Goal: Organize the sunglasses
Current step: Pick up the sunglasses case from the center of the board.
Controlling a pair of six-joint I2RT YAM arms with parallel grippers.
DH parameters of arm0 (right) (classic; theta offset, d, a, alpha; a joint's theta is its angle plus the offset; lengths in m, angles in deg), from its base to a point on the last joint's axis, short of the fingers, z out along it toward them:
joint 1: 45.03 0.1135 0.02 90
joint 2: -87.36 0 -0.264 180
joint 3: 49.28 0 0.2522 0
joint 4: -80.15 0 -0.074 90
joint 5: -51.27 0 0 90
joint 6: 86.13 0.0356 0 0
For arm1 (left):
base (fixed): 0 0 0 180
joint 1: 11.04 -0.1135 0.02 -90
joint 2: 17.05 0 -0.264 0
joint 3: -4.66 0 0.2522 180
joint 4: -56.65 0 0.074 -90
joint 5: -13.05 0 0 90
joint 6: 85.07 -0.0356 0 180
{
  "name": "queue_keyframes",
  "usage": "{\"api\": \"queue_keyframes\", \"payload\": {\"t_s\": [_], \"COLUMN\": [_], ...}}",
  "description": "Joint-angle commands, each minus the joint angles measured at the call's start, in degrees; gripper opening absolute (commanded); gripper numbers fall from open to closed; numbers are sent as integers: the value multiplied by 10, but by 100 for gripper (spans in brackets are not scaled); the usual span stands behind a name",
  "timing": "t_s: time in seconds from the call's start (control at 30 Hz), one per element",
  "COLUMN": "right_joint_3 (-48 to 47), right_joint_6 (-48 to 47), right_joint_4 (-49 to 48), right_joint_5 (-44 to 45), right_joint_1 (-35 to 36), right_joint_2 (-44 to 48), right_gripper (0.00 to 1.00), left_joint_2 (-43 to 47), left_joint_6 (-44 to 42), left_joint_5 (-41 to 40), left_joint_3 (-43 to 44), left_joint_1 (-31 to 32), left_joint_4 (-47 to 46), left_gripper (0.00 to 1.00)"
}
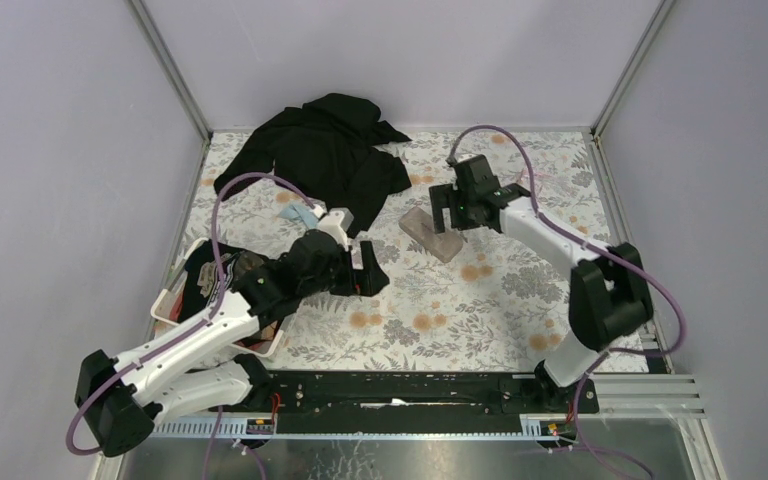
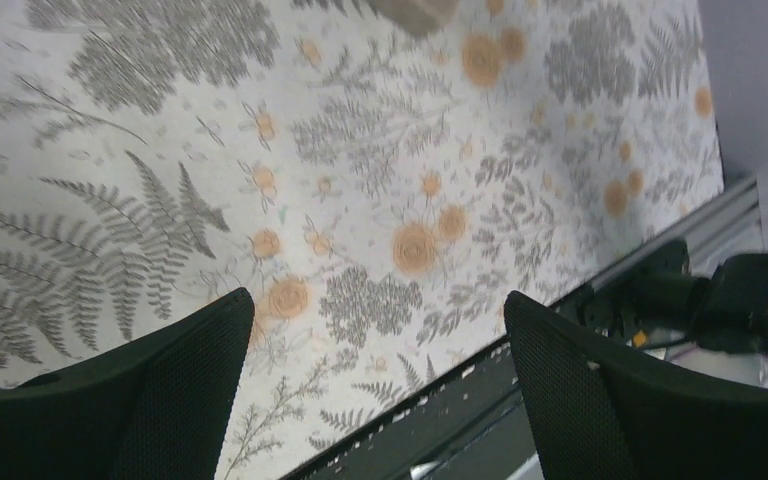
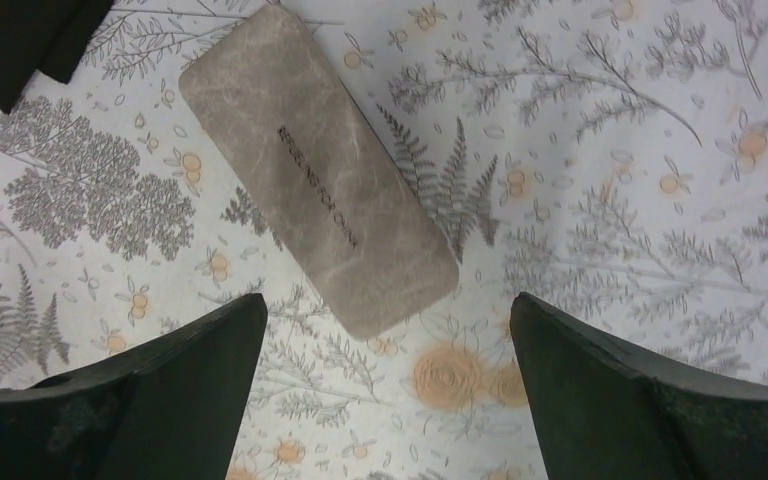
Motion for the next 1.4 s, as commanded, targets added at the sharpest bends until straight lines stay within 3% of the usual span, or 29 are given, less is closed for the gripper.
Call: {"api": "queue_keyframes", "payload": {"t_s": [0.0, 0.13, 0.4, 0.6, 0.83, 0.97, 1.0, 1.1, 1.23, 1.3, 1.37], "right_joint_3": [-72, -91, -91, -81, -70, -52, -47, -29, -21, -25, -22], "right_joint_6": [-56, -93, -134, -122, -100, -91, -89, -85, -97, -105, -103], "right_joint_4": [25, 15, -14, -28, -27, -29, -30, -42, -51, -40, -36], "right_joint_5": [-23, -61, -107, -100, -116, -105, -105, -98, -96, -106, -103], "right_joint_1": [-2, -1, -1, -1, -1, -1, -1, 0, 4, 4, 3], "right_joint_2": [-72, -118, -169, -190, -173, -161, -159, -156, -152, -151, -147], "right_gripper": [100, 100, 100, 100, 81, 79, 80, 99, 99, 93, 77], "left_joint_2": [12, -2, 26, 37, 28, 17, 12, -1, -17, -26, -32], "left_joint_6": [16, 22, 9, 15, 16, 16, 16, 15, 11, 2, -6], "left_joint_5": [-96, -79, 25, 28, 36, 37, 40, 50, 70, 81, 84], "left_joint_3": [50, 84, 32, 18, 14, 17, 18, 22, 26, 32, 36], "left_joint_1": [1, -36, -166, -172, -172, -172, -172, -172, -172, -172, -172], "left_joint_4": [7, 46, 45, 45, 39, 33, 31, 25, 17, 22, 28], "left_gripper": [99, 99, 99, 99, 99, 99, 99, 99, 99, 99, 99]}}
